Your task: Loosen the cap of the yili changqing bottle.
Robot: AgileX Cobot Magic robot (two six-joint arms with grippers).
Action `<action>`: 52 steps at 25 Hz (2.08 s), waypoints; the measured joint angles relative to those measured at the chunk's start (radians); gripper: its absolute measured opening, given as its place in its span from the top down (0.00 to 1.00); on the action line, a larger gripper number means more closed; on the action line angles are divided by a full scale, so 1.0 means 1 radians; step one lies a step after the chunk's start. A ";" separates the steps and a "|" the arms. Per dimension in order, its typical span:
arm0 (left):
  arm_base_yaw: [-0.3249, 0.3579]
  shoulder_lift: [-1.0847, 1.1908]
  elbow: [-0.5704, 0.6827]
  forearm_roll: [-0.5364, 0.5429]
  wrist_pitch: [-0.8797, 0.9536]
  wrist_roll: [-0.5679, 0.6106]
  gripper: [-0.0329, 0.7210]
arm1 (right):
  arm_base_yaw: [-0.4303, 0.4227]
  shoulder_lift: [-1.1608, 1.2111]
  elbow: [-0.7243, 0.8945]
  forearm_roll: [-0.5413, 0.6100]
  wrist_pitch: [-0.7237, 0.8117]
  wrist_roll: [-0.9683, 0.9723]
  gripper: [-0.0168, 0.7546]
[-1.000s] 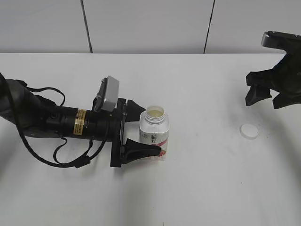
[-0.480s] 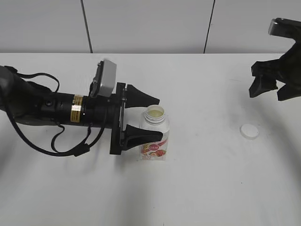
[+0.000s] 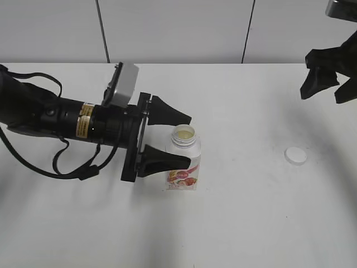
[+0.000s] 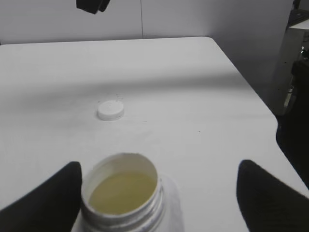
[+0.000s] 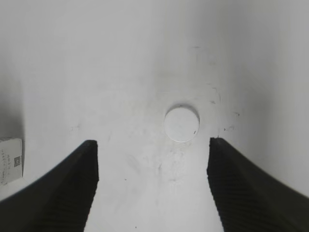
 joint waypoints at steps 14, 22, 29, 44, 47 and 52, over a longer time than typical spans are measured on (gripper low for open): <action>0.000 -0.155 0.000 0.043 0.029 -0.198 0.18 | 0.000 -0.007 -0.040 0.000 0.063 -0.011 0.26; 0.000 -0.387 0.000 0.205 0.292 -0.465 0.18 | 0.000 -0.019 -0.176 0.001 0.128 -0.011 0.26; 0.000 -0.564 0.001 0.288 0.623 -0.729 0.18 | 0.000 -0.019 -0.252 0.021 0.225 -0.012 0.26; 0.093 -0.504 0.005 -0.227 1.624 -0.546 0.18 | 0.000 -0.019 -0.273 0.023 0.389 -0.014 0.26; 0.080 -0.503 -0.017 -0.596 1.693 -0.235 0.18 | 0.000 -0.020 -0.273 0.023 0.390 -0.016 0.26; 0.059 -0.515 -0.129 -1.026 1.862 0.051 0.18 | 0.000 -0.020 -0.276 0.023 0.391 -0.017 0.26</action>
